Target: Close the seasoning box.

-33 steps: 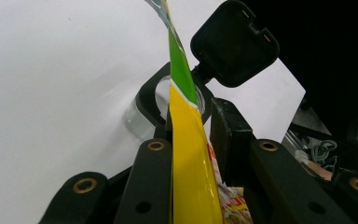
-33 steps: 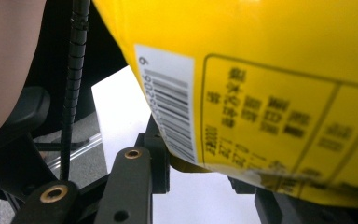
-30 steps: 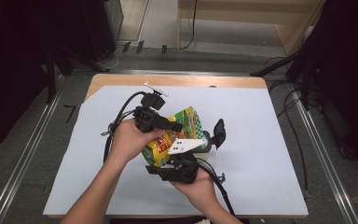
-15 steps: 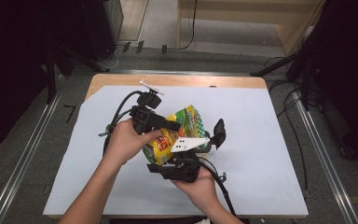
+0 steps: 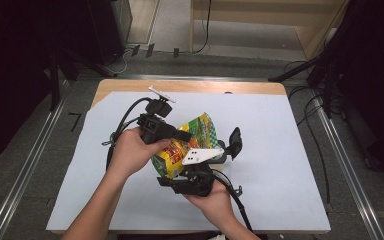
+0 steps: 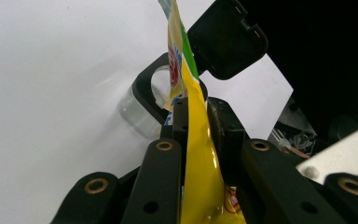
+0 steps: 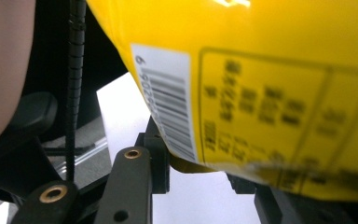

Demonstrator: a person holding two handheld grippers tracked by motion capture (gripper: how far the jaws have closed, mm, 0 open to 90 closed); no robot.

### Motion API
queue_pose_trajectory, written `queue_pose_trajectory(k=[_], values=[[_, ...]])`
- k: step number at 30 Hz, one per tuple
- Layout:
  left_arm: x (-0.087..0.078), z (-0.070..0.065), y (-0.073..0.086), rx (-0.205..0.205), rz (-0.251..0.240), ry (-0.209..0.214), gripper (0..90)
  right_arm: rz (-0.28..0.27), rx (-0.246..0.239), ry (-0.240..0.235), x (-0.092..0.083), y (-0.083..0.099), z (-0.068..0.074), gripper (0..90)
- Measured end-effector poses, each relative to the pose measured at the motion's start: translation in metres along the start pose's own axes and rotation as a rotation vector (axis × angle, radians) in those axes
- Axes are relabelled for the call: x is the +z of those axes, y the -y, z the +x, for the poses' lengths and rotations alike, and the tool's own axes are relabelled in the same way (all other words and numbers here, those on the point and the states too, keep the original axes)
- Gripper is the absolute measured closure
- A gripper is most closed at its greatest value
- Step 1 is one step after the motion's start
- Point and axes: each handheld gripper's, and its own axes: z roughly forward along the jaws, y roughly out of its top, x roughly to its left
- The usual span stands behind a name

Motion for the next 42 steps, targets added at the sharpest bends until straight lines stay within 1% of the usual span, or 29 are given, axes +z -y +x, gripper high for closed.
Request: queue_pose_trajectory(k=[3, 5, 6, 8, 12, 15, 16, 19, 22, 23, 24, 26, 27, 30, 33, 36, 38, 40, 42], values=[[0.000, -0.003, -0.001, -0.006, -0.014, -0.016, 83.3, -0.003, 0.005, 0.016, 0.000, -0.001, 0.002, 64.1], [0.001, -0.006, -0.001, 0.009, -0.033, -0.039, 83.4, 0.005, -0.005, 0.041, 0.000, -0.003, 0.005, 60.2], [0.001, -0.006, -0.001, 0.010, -0.033, -0.037, 83.4, 0.006, -0.008, 0.047, 0.000, -0.003, 0.006, 60.2], [0.001, -0.007, -0.002, 0.004, -0.032, -0.037, 83.4, 0.005, -0.004, 0.057, 0.000, -0.003, 0.006, 64.7], [0.002, -0.007, -0.003, 0.007, -0.034, -0.041, 83.2, -0.003, 0.008, 0.055, -0.001, -0.003, 0.004, 66.7], [0.002, -0.007, -0.004, 0.015, -0.041, -0.052, 82.3, -0.007, 0.025, 0.042, -0.001, -0.005, 0.003, 67.2], [0.002, -0.007, -0.005, 0.017, -0.052, -0.053, 81.6, -0.011, 0.035, 0.033, -0.001, -0.005, 0.002, 67.3], [0.001, -0.007, -0.006, 0.024, -0.058, -0.046, 80.3, -0.020, 0.055, 0.017, -0.001, -0.007, 0.002, 67.4], [-0.002, -0.006, -0.007, 0.011, -0.072, -0.034, 79.3, -0.024, 0.062, 0.007, -0.002, -0.009, 0.003, 67.4], [-0.003, -0.005, -0.007, 0.009, -0.077, -0.026, 78.9, -0.028, 0.055, 0.004, -0.002, -0.010, 0.002, 67.3], [-0.004, -0.005, -0.008, 0.009, -0.081, -0.023, 78.6, -0.031, 0.060, -0.002, -0.002, -0.011, 0.002, 67.4], [-0.005, -0.006, -0.009, 0.010, -0.083, -0.031, 78.6, -0.038, 0.066, -0.012, -0.003, -0.013, 0.003, 67.3], [-0.004, -0.006, -0.009, 0.015, -0.081, -0.031, 79.1, -0.044, 0.059, -0.013, -0.002, -0.013, 0.003, 67.3], [-0.002, -0.008, -0.009, 0.025, -0.071, -0.045, 81.4, -0.035, 0.052, -0.004, -0.001, -0.011, 0.004, 68.4], [0.000, -0.010, -0.010, 0.035, -0.067, -0.054, 82.1, -0.037, 0.067, -0.008, -0.001, -0.009, 0.002, 69.0], [0.002, -0.011, -0.010, 0.045, -0.064, -0.065, 82.8, -0.039, 0.061, -0.003, -0.002, -0.007, 0.002, 69.2], [0.003, -0.010, -0.010, 0.047, -0.061, -0.066, 83.1, -0.037, 0.060, 0.000, -0.002, -0.007, 0.002, 69.4], [0.004, -0.009, -0.011, 0.041, -0.060, -0.064, 83.2, -0.034, 0.056, 0.005, -0.002, -0.006, 0.002, 69.5], [0.004, -0.008, -0.011, 0.034, -0.062, -0.071, 83.3, -0.033, 0.054, 0.005, -0.003, -0.006, 0.002, 69.7]])
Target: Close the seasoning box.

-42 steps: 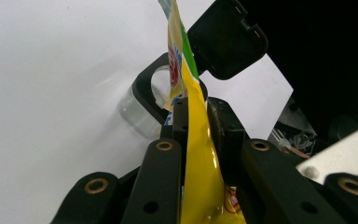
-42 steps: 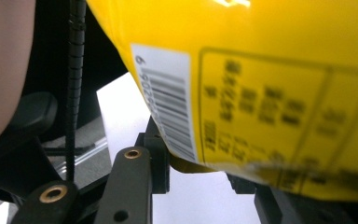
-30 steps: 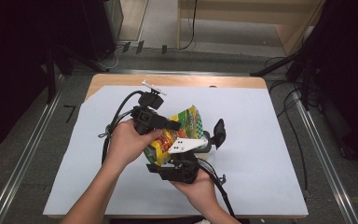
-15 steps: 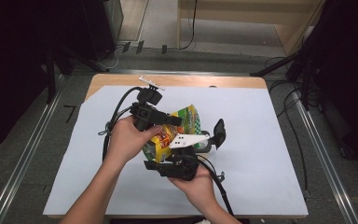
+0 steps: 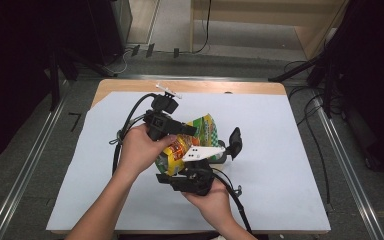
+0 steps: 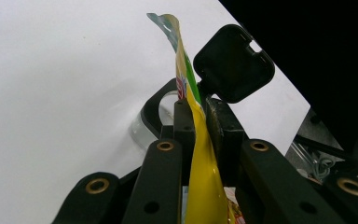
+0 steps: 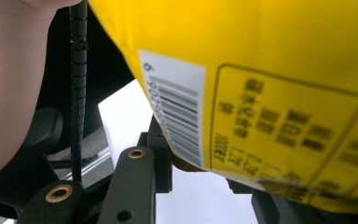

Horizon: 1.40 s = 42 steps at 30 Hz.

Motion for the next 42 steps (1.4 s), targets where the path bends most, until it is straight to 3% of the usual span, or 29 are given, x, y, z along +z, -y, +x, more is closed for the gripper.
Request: queue_pose_trajectory(k=[7, 13, 19, 24, 26, 28, 34, 42], values=[[0.0022, 0.0028, -0.0006, -0.015, 0.000, 0.024, 83.1, 0.002, -0.007, 0.012, -0.0007, 0.0008, 0.0000, 68.8], [0.0018, 0.0059, -0.0010, -0.037, 0.002, 0.040, 83.2, 0.030, -0.100, 0.068, 0.0018, 0.0003, 0.0071, 64.1], [0.0026, 0.0011, -0.0013, -0.024, -0.003, 0.039, 83.2, 0.033, -0.094, 0.063, 0.0010, 0.0000, 0.0053, 68.0], [0.0020, -0.0015, -0.0022, 0.012, -0.019, 0.037, 81.0, 0.030, -0.086, 0.048, 0.0001, -0.0009, 0.0039, 69.1], [-0.0003, -0.0019, -0.0025, 0.021, -0.046, 0.060, 79.8, 0.018, -0.074, 0.035, -0.0010, -0.0019, 0.0034, 69.6], [-0.0025, -0.0016, -0.0034, 0.019, -0.047, 0.057, 79.7, -0.003, -0.050, -0.001, -0.0029, -0.0028, 0.0015, 69.9], [0.0008, -0.0027, -0.0032, 0.028, -0.034, 0.018, 81.0, 0.012, -0.059, 0.015, -0.0006, -0.0025, 0.0026, 69.5], [0.0018, -0.0020, -0.0031, 0.024, -0.030, 0.011, 80.8, 0.013, -0.057, 0.021, 0.0006, -0.0013, 0.0028, 68.3]])
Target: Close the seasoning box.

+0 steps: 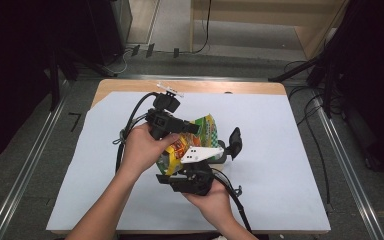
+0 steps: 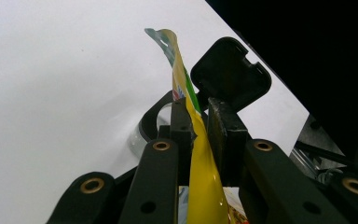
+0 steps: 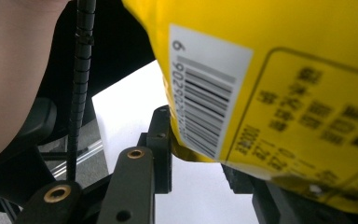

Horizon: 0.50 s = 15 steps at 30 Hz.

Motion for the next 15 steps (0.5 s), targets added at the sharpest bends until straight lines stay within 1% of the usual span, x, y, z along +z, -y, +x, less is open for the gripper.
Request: queue_pose_trajectory(k=[3, 7, 9, 12, 15], values=[[-0.0004, 0.0000, 0.0001, 0.000, -0.001, -0.006, 80.9, 0.000, -0.005, 0.005, 0.0009, -0.0003, 0.0013, 65.6], [-0.0007, -0.0014, 0.0004, 0.003, -0.006, -0.013, 81.7, -0.001, -0.005, 0.023, 0.0015, 0.0001, 0.0021, 68.0], [-0.0005, -0.0023, 0.0005, 0.007, -0.008, -0.016, 82.2, -0.003, -0.001, 0.015, 0.0013, 0.0003, 0.0014, 69.0], [-0.0006, -0.0043, 0.0003, 0.012, -0.009, -0.014, 82.4, -0.005, 0.011, -0.018, 0.0009, 0.0014, -0.0019, 70.3], [-0.0006, -0.0055, 0.0001, 0.014, -0.010, -0.011, 82.5, -0.007, 0.010, -0.012, 0.0008, 0.0022, -0.0017, 70.6]])
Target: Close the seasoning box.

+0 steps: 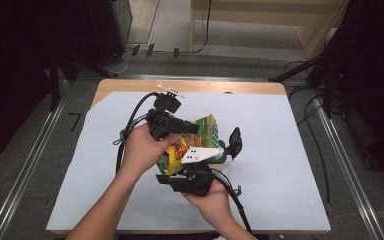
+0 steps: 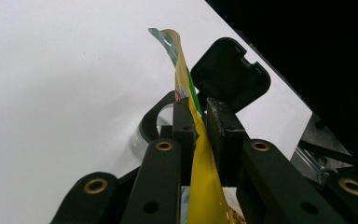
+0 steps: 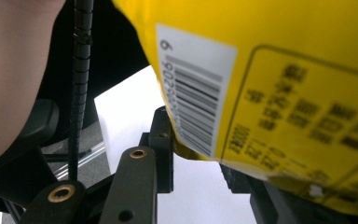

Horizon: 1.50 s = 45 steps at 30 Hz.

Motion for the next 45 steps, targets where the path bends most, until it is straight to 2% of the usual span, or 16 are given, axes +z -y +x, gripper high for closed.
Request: queue_pose_trajectory(k=[3, 5, 8, 12, 15, 20, 26, 28, 34, 39, 45], values=[[0.001, 0.000, 0.000, -0.002, 0.004, -0.005, 83.0, 0.002, -0.011, 0.013, 0.000, 0.000, 0.001, 69.8], [0.002, -0.001, 0.000, 0.007, -0.003, -0.007, 83.3, -0.002, -0.017, 0.039, 0.000, 0.000, 0.002, 66.3], [0.003, -0.002, 0.000, 0.014, -0.005, -0.010, 83.3, -0.008, -0.009, 0.051, -0.001, -0.001, 0.002, 63.9], [0.003, -0.005, 0.000, 0.016, -0.006, -0.018, 83.4, -0.011, 0.000, 0.056, -0.001, -0.001, 0.001, 67.0], [0.004, -0.004, -0.003, 0.006, 0.015, -0.014, 83.2, -0.015, 0.007, 0.049, -0.001, -0.001, 0.001, 67.7], [0.003, -0.002, -0.012, -0.014, 0.045, -0.022, 82.8, -0.018, 0.038, -0.002, -0.003, -0.007, -0.003, 68.4], [0.006, 0.008, -0.011, -0.068, 0.061, 0.036, 82.3, -0.033, 0.062, -0.031, -0.002, -0.006, -0.006, 69.1], [0.006, 0.010, -0.011, -0.075, 0.059, 0.043, 82.3, -0.034, 0.067, -0.038, -0.002, -0.005, -0.007, 69.3], [0.007, 0.011, -0.009, -0.075, 0.048, 0.051, 83.0, -0.016, 0.029, -0.002, -0.003, -0.004, -0.005, 69.3], [0.007, 0.012, -0.009, -0.084, 0.045, 0.048, 83.4, -0.013, 0.015, 0.013, -0.003, -0.003, -0.003, 69.6], [0.004, 0.013, -0.008, -0.088, 0.037, 0.020, 83.5, -0.006, -0.019, 0.048, -0.001, -0.005, 0.002, 67.8]])
